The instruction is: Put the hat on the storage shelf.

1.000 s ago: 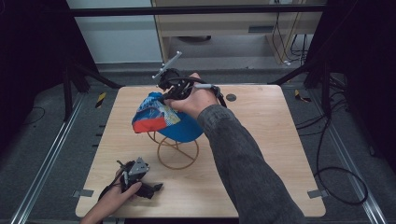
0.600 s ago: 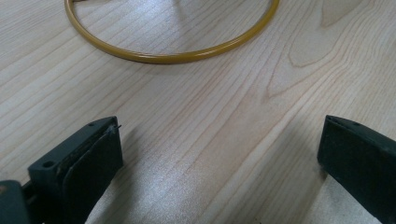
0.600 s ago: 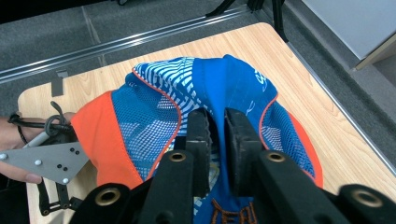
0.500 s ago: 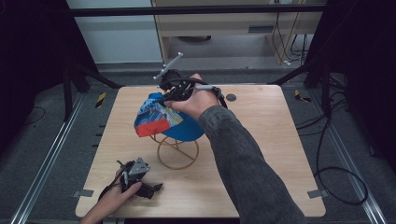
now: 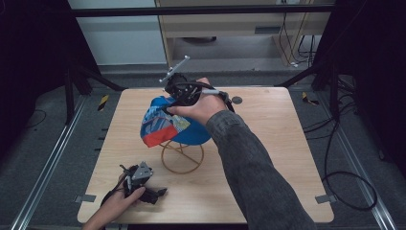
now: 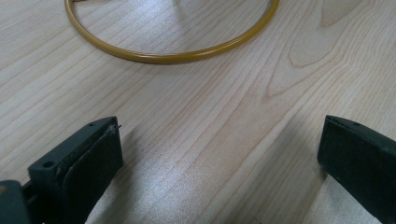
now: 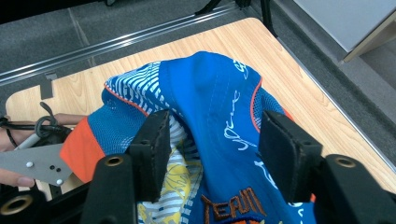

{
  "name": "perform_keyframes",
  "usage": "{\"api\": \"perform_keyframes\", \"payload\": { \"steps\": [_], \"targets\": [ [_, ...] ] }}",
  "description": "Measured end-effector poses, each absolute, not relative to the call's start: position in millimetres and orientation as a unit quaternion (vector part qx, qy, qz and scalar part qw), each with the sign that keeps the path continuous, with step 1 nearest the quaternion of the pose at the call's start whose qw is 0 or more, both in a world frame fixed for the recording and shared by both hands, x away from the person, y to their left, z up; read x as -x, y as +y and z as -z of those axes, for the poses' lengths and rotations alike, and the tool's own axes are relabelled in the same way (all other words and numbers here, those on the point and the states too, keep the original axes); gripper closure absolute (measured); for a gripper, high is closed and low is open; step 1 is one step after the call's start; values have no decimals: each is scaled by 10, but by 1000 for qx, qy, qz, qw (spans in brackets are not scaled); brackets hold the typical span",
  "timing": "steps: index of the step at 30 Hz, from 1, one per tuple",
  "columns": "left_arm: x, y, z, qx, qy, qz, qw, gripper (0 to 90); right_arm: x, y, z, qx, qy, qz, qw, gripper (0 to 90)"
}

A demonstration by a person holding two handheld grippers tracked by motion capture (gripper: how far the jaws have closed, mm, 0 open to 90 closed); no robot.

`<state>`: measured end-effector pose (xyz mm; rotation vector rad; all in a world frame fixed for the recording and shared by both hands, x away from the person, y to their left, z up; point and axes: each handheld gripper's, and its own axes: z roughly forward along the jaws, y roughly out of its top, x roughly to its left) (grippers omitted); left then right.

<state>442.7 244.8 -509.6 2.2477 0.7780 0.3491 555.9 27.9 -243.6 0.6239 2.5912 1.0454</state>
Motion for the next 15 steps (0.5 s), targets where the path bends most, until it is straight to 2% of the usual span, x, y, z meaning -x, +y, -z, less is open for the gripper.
{"api": "perform_keyframes", "payload": {
  "steps": [15],
  "targets": [
    [-4427,2448,5096,-872,302,-136,360,0,-5483,224,2426,-229,886,-375,146,248]
  ]
}}
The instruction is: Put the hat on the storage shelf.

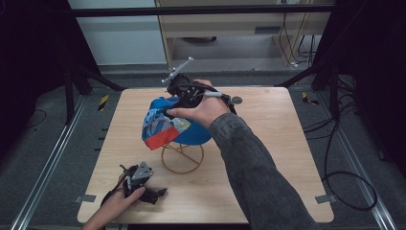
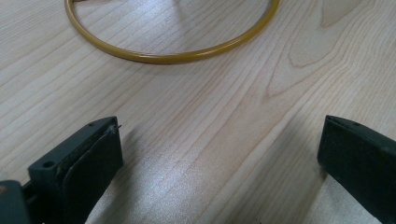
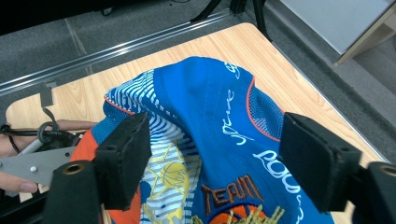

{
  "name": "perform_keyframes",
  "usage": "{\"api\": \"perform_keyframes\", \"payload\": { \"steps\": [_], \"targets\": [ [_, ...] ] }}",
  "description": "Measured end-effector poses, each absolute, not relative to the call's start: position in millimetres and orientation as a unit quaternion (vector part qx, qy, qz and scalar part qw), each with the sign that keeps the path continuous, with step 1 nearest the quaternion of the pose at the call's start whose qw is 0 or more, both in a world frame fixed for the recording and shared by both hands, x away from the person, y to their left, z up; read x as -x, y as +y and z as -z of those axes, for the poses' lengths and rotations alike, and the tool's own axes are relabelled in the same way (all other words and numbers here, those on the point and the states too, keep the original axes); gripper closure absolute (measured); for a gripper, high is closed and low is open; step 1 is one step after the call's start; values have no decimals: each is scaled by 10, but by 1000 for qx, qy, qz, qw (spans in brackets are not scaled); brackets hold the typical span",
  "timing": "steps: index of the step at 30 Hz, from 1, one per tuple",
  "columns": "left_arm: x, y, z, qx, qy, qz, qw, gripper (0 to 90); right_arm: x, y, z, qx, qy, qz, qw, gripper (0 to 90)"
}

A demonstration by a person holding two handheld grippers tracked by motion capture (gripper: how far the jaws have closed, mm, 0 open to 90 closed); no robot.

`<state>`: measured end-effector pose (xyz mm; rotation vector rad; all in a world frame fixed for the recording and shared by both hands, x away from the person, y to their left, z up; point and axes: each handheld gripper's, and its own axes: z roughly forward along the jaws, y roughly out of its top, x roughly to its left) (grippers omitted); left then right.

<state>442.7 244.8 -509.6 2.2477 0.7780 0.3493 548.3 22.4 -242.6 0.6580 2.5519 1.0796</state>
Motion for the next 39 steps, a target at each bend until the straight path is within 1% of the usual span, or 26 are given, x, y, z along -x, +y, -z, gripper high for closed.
{"api": "perform_keyframes", "payload": {
  "steps": [4,11,12,17,26,30,34,39],
  "targets": [
    [-4427,2448,5096,-872,302,-135,361,0,-5456,192,2410,-234,883,-378,149,196],
    [-4427,2448,5096,-872,302,-136,361,0,-5436,153,2428,-239,880,-381,150,137],
    [-4427,2448,5096,-872,302,-136,360,0,-5431,129,2429,-243,879,-382,151,111],
    [-4427,2448,5096,-872,302,-136,360,0,-5389,58,2400,-235,875,-396,150,87],
    [-4427,2448,5095,-872,302,-136,360,0,-5331,-2,2344,-228,874,-400,155,72],
    [-4426,2448,5096,-872,302,-135,361,0,-5303,-37,2309,-233,872,-401,157,93],
    [-4426,2449,5095,-872,302,-136,360,0,-5244,-92,2312,-230,874,-391,173,111],
    [-4427,2449,5095,-872,302,-136,360,0,-5215,-200,2342,-234,872,-390,179,115]
  ]
}}
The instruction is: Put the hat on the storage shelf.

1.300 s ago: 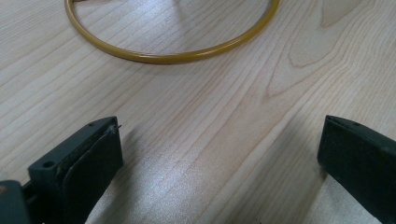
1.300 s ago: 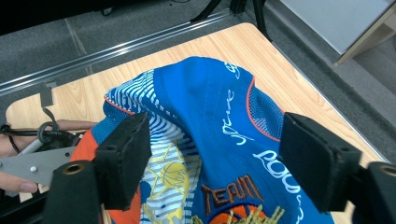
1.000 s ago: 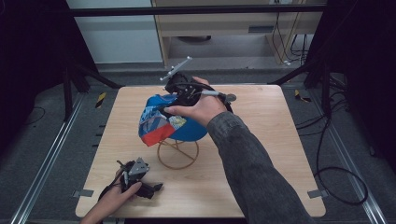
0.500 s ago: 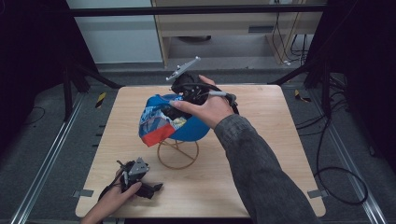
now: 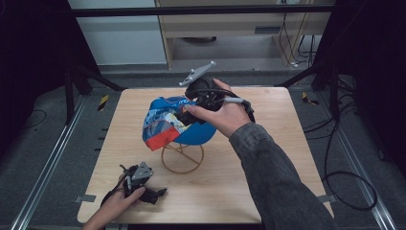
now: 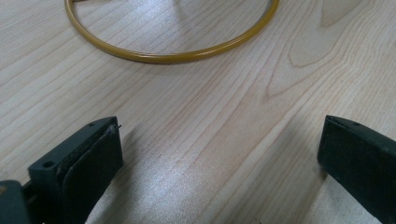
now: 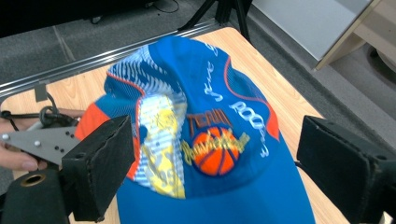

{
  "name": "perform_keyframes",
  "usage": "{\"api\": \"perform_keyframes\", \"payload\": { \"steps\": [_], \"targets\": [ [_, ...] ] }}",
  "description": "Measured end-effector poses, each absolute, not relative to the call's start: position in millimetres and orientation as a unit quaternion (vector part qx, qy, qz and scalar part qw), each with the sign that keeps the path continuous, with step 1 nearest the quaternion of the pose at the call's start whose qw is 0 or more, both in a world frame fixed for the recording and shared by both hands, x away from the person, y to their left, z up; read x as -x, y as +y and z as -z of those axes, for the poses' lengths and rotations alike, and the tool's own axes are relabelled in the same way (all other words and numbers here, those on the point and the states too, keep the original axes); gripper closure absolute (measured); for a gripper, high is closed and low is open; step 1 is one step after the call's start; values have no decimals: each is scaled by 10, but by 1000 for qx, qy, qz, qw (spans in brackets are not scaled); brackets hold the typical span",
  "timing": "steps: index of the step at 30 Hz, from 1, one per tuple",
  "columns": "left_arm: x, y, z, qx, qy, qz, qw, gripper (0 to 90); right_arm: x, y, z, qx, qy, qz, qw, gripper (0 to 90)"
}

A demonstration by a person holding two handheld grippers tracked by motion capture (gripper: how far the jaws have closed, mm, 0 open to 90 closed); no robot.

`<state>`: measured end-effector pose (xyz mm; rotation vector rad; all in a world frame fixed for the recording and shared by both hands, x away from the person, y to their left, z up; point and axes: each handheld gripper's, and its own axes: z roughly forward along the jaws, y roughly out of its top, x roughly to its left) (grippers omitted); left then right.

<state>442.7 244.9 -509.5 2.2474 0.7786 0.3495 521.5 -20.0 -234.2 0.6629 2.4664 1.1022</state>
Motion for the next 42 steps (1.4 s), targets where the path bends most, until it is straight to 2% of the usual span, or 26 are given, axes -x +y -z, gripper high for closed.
{"api": "perform_keyframes", "payload": {
  "steps": [27,42],
  "targets": [
    [-4425,2450,5095,-873,302,-135,360,0,-4951,-1027,2376,-296,846,-397,199,112],
    [-4426,2449,5097,-872,302,-135,361,0,-4932,-1327,2537,-324,837,-392,204,106]
  ]
}}
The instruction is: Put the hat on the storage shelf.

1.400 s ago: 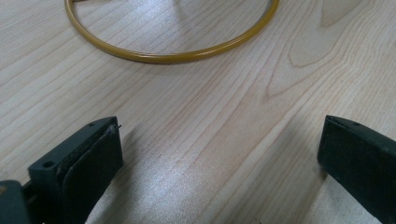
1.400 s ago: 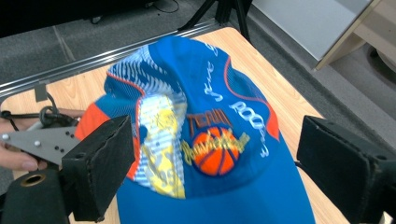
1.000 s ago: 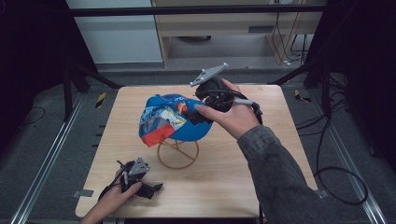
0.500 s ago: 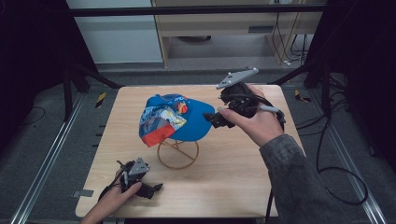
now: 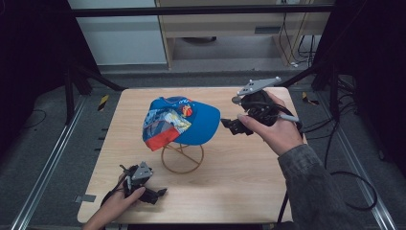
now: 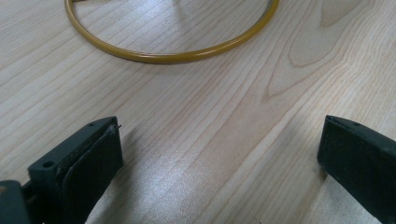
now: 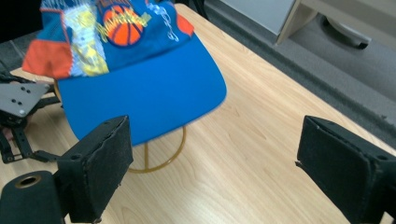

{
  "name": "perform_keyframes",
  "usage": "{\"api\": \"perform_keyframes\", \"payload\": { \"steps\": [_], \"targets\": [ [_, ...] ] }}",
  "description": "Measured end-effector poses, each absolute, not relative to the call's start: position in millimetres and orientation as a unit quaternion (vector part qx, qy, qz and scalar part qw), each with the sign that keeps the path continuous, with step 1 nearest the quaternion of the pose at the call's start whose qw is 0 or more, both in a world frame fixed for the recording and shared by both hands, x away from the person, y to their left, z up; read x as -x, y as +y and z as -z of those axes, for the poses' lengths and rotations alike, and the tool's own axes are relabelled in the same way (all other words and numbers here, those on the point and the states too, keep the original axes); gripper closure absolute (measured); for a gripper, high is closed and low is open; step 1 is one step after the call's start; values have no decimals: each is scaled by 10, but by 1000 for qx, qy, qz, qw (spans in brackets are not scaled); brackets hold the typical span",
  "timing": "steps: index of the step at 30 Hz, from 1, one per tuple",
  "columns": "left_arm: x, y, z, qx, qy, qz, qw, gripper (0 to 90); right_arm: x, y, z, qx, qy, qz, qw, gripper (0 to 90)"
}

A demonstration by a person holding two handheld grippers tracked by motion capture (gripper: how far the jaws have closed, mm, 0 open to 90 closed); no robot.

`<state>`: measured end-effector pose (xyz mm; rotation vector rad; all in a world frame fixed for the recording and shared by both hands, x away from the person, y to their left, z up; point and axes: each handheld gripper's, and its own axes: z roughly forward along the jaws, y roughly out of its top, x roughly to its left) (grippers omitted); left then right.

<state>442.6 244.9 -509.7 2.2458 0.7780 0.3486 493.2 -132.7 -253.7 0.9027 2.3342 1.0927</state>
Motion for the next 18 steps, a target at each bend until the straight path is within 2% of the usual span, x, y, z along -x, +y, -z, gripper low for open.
{"api": "perform_keyframes", "payload": {
  "steps": [18],
  "targets": [
    [-4425,2449,5098,-872,302,-136,361,0,-4858,-1713,2818,-353,822,-397,208,132]
  ]
}}
